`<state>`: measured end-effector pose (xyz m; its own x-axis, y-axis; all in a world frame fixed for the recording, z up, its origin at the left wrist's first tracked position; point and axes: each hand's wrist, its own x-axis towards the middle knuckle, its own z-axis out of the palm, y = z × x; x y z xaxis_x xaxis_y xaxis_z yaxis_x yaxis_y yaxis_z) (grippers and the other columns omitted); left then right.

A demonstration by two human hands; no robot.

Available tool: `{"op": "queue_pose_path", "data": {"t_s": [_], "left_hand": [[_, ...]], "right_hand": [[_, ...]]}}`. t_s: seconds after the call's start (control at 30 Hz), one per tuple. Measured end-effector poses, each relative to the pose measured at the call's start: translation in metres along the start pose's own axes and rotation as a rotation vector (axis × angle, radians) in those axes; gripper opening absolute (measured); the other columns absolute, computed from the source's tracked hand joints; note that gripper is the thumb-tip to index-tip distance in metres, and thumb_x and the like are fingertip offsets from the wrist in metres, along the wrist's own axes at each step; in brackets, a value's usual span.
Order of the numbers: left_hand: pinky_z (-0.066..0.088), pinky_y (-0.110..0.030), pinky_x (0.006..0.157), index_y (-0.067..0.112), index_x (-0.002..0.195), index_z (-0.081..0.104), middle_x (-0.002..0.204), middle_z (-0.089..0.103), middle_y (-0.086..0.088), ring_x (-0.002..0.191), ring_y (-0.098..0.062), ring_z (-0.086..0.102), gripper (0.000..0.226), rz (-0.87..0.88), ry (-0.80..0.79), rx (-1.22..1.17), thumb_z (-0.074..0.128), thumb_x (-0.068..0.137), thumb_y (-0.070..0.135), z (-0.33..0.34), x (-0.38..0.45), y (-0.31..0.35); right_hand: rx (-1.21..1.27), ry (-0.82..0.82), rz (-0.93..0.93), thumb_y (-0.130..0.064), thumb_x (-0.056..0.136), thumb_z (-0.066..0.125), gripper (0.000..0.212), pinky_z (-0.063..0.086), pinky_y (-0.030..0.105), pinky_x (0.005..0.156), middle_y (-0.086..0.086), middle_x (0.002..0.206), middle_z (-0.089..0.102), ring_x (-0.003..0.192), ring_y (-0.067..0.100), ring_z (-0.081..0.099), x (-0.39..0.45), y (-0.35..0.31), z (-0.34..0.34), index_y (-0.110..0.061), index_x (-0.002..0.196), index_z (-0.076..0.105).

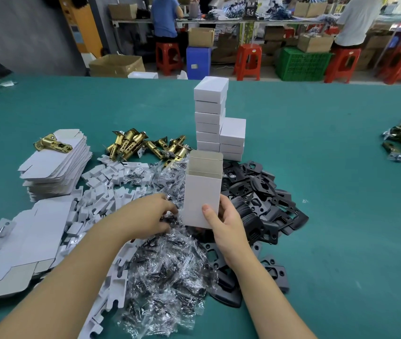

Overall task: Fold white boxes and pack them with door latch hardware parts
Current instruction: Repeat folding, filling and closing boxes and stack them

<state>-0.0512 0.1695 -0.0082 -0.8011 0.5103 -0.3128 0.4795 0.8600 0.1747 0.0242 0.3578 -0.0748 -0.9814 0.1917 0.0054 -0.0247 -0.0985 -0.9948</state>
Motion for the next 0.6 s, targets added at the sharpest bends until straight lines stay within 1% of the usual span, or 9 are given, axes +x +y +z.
{"op": "queue_pose_path", "data": {"t_s": [0.07, 0.13, 0.23, 0.33, 0.47, 0.53, 0.6], "left_hand": [[0.054, -0.036, 0.092, 0.035, 0.131, 0.060, 0.125, 0.048, 0.007, 0.104, -0.014, 0.059, 0.040, -0.007, 0.015, -0.003, 0.071, 0.093, 0.035, 0.0012, 0.0011, -0.0017], [0.054, -0.036, 0.091, 0.033, 0.127, 0.062, 0.124, 0.049, 0.007, 0.102, -0.013, 0.059, 0.036, -0.015, 0.042, -0.012, 0.071, 0.093, 0.038, 0.0021, 0.0019, -0.0034], [0.055, -0.035, 0.086, 0.030, 0.116, 0.065, 0.118, 0.051, 0.008, 0.092, -0.010, 0.059, 0.031, -0.048, 0.089, -0.016, 0.072, 0.090, 0.045, 0.0022, 0.0032, -0.0049], [0.055, -0.037, 0.085, 0.029, 0.106, 0.062, 0.111, 0.050, 0.008, 0.092, -0.013, 0.059, 0.030, -0.079, 0.113, 0.018, 0.074, 0.087, 0.050, 0.0015, 0.0036, -0.0061], [0.055, -0.038, 0.084, 0.029, 0.095, 0.059, 0.104, 0.055, 0.009, 0.091, -0.014, 0.059, 0.025, -0.043, 0.138, 0.044, 0.073, 0.088, 0.048, 0.0012, 0.0030, -0.0052], [0.056, -0.037, 0.080, 0.028, 0.093, 0.059, 0.100, 0.059, 0.010, 0.089, -0.013, 0.059, 0.023, -0.039, 0.160, 0.070, 0.071, 0.090, 0.047, 0.0005, 0.0029, -0.0053], [0.055, -0.033, 0.073, 0.029, 0.091, 0.059, 0.096, 0.063, 0.011, 0.083, -0.011, 0.060, 0.018, -0.052, 0.189, 0.075, 0.068, 0.092, 0.044, -0.0007, 0.0028, -0.0071]], "right_hand": [[0.003, -0.002, -0.001, -0.038, 0.089, 0.066, 0.029, 0.058, 0.035, 0.095, -0.019, 0.113, 0.073, 0.107, 0.007, 0.069, 0.0004, 0.0004, 0.0001, -0.043, 0.117, 0.059], [0.002, -0.002, -0.003, -0.039, 0.088, 0.066, 0.029, 0.058, 0.036, 0.094, -0.017, 0.114, 0.074, 0.107, 0.007, 0.070, 0.0004, 0.0007, 0.0003, -0.042, 0.116, 0.060], [0.000, 0.002, -0.001, -0.040, 0.087, 0.066, 0.031, 0.058, 0.035, 0.094, -0.017, 0.114, 0.073, 0.106, 0.006, 0.070, 0.0008, 0.0009, 0.0001, -0.042, 0.117, 0.060], [0.004, 0.002, 0.002, -0.039, 0.088, 0.066, 0.031, 0.058, 0.033, 0.094, -0.017, 0.114, 0.073, 0.107, 0.006, 0.069, 0.0008, 0.0006, 0.0000, -0.043, 0.118, 0.059], [0.005, 0.002, 0.005, -0.029, 0.097, 0.066, 0.026, 0.058, 0.030, 0.090, -0.019, 0.114, 0.073, 0.107, 0.005, 0.069, 0.0003, 0.0005, -0.0008, -0.043, 0.119, 0.059], [0.005, 0.003, 0.009, -0.024, 0.100, 0.065, 0.027, 0.058, 0.026, 0.087, -0.021, 0.113, 0.073, 0.106, 0.004, 0.069, 0.0001, 0.0003, -0.0012, -0.043, 0.118, 0.058], [0.003, 0.003, 0.014, -0.022, 0.101, 0.065, 0.027, 0.057, 0.024, 0.086, -0.022, 0.113, 0.072, 0.106, 0.003, 0.069, -0.0002, -0.0005, -0.0011, -0.043, 0.118, 0.058]]}}
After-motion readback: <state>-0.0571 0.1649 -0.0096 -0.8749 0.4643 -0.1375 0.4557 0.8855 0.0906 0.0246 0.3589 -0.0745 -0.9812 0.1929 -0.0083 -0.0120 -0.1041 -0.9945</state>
